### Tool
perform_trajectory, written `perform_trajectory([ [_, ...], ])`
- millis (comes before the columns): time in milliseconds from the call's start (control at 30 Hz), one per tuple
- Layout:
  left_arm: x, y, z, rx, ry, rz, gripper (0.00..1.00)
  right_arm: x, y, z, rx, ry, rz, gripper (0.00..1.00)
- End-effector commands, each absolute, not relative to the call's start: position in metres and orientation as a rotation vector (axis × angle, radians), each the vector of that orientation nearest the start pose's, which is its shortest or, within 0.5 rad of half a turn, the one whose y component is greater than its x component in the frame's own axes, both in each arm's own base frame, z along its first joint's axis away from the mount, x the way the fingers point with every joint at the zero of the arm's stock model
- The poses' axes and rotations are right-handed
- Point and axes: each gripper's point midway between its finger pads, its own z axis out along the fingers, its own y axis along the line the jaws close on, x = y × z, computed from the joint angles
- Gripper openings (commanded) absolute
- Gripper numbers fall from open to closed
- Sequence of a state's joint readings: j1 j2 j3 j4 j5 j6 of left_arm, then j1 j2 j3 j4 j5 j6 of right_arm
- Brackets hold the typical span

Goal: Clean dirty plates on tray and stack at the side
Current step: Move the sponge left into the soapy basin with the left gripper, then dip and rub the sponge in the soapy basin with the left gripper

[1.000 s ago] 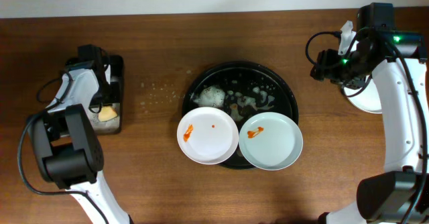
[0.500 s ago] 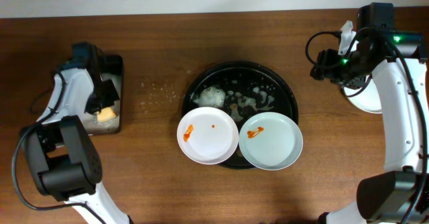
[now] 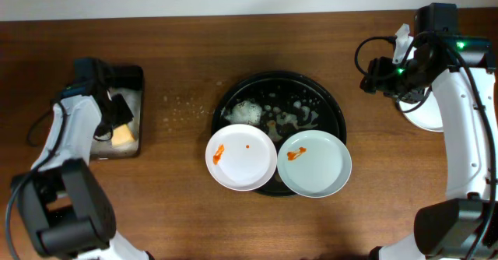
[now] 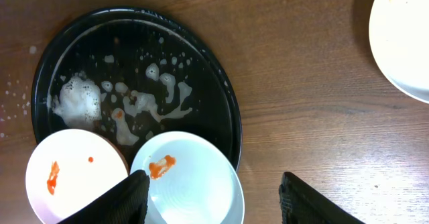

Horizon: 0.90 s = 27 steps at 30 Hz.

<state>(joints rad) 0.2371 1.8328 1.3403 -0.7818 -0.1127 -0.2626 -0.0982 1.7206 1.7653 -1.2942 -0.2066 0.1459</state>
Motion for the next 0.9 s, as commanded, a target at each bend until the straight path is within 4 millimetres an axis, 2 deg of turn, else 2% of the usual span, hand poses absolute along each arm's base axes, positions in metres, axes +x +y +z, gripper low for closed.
perform_trajectory([
  [0,0.392,0.121,0.080,-0.690,2.729,0.182,0.47,0.380,-0.001,0.214,0.279,2.801,0.290,0.64],
  [133,0.378,0.121,0.039,-0.684,2.852,0.227,0.54,0.380,-0.001,0.214,0.278,2.801,0.290,0.63],
  [200,0.371,0.120,0.027,-0.690,2.891,0.234,0.53,0.380,-0.001,0.214,0.278,2.801,0.290,0.63],
  [467,0.372,0.120,0.021,-0.692,2.902,0.233,0.52,0.380,-0.001,0.214,0.279,2.801,0.290,0.63],
  [500,0.372,0.120,0.017,-0.693,2.907,0.235,0.45,0.380,-0.001,0.214,0.279,2.801,0.290,0.63],
  [533,0.370,0.120,0.012,-0.694,2.923,0.237,0.09,0.380,-0.001,0.214,0.279,2.801,0.290,0.63],
  [567,0.369,0.121,0.011,-0.698,2.927,0.242,0.00,0.380,-0.001,0.214,0.279,2.801,0.290,0.63],
  [667,0.373,0.122,0.025,-0.701,2.899,0.226,0.00,0.380,-0.001,0.214,0.278,2.801,0.290,0.63],
  [800,0.398,0.096,0.068,-0.634,2.771,-0.039,0.00,0.380,-0.001,0.214,0.279,2.801,0.290,0.64],
  [867,0.404,0.091,0.083,-0.614,2.722,-0.104,0.00,0.380,-0.001,0.214,0.279,2.801,0.290,0.63],
])
